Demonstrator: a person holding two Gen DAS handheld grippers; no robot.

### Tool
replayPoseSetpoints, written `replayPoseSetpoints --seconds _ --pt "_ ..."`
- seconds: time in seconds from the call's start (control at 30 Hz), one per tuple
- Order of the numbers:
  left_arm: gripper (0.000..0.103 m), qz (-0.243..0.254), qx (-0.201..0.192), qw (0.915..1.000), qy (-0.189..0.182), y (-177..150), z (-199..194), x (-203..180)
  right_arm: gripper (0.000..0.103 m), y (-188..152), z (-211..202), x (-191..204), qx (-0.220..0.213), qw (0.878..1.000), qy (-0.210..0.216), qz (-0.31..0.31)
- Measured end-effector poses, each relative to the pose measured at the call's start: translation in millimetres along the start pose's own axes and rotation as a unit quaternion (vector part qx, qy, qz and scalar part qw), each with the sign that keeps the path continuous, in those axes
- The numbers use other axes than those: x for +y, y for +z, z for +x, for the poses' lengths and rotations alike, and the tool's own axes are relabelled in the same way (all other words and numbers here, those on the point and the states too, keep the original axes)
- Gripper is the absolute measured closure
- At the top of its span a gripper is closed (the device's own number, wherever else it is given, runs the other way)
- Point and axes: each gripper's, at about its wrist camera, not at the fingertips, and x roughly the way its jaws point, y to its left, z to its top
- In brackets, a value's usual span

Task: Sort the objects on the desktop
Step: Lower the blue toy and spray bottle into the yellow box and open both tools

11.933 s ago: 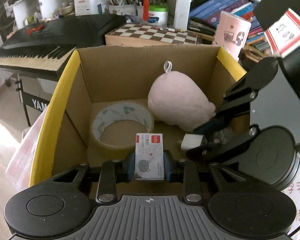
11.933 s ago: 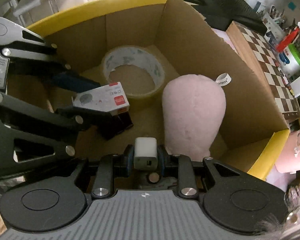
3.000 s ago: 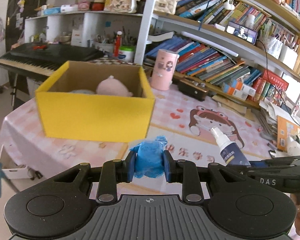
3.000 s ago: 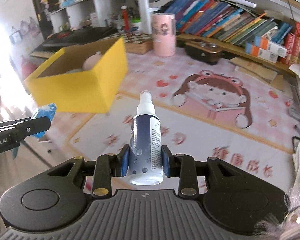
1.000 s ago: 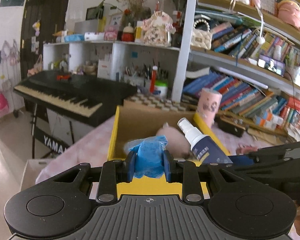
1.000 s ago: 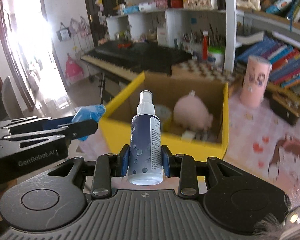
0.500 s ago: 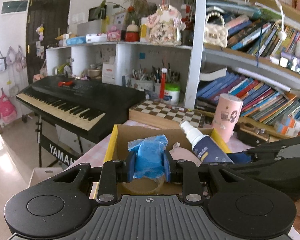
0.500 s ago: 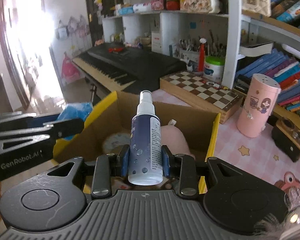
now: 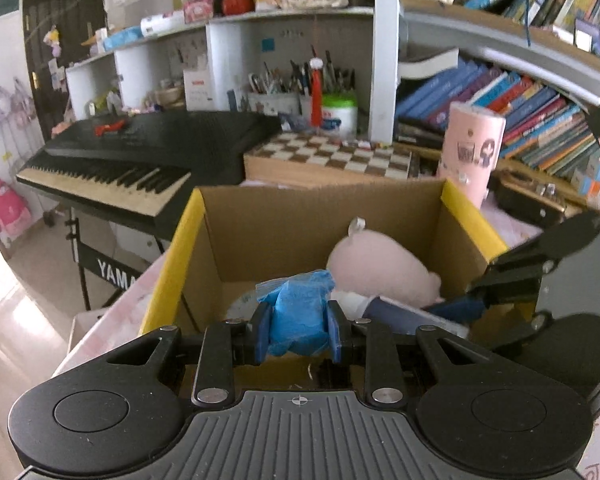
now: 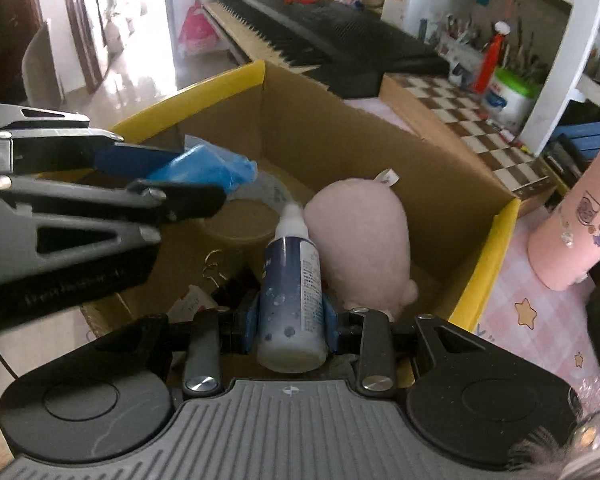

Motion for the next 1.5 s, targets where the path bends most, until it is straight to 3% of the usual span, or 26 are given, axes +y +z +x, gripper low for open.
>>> replayPoseSetpoints --seconds 0.27,0.43,0.6,0.73,0.8,0.97,1.07,1.27,1.5 --pt "0.076 0.007 0.037 0.9993 0.003 -7 14 -3 0.072 4 11 -1 0.032 0.999 0.004 -0.016" --pt "0.072 0.006 0.031 0.9994 0.011 -11 7 -2 0.072 2 8 2 0.025 1.0 -0.01 -0.01" --pt "0.05 -0.007 0.002 0.9997 0.022 -9 -12 7 0.071 -3 -11 2 -0.01 0.999 -0.015 0.028" --pt "0.043 -0.011 -0.031 0.9993 0.016 -8 -39 7 0.064 -11 -37 5 -0.039 0.996 -0.032 0.072" --pt "0.032 -0.012 -0.056 0.9983 0.009 -8 -58 6 0.063 -18 -53 7 -0.059 0.993 -0.043 0.098" --pt "0.016 -0.003 -0.101 0.9949 -0.001 -13 -94 1 0.06 -39 -94 17 -0.111 0.978 -0.08 0.155" --pt "0.014 -0.001 -0.127 0.9919 -0.002 -18 -109 -1 0.06 -54 -117 28 -0.141 0.968 -0.108 0.177" --pt "0.007 -0.032 -0.218 0.9754 0.017 -43 -149 4 0.056 -89 -149 57 -0.193 0.94 -0.176 0.218" --pt "0.003 -0.025 -0.201 0.9793 -0.005 -73 -167 9 0.053 -132 -169 102 -0.22 0.912 -0.242 0.248"
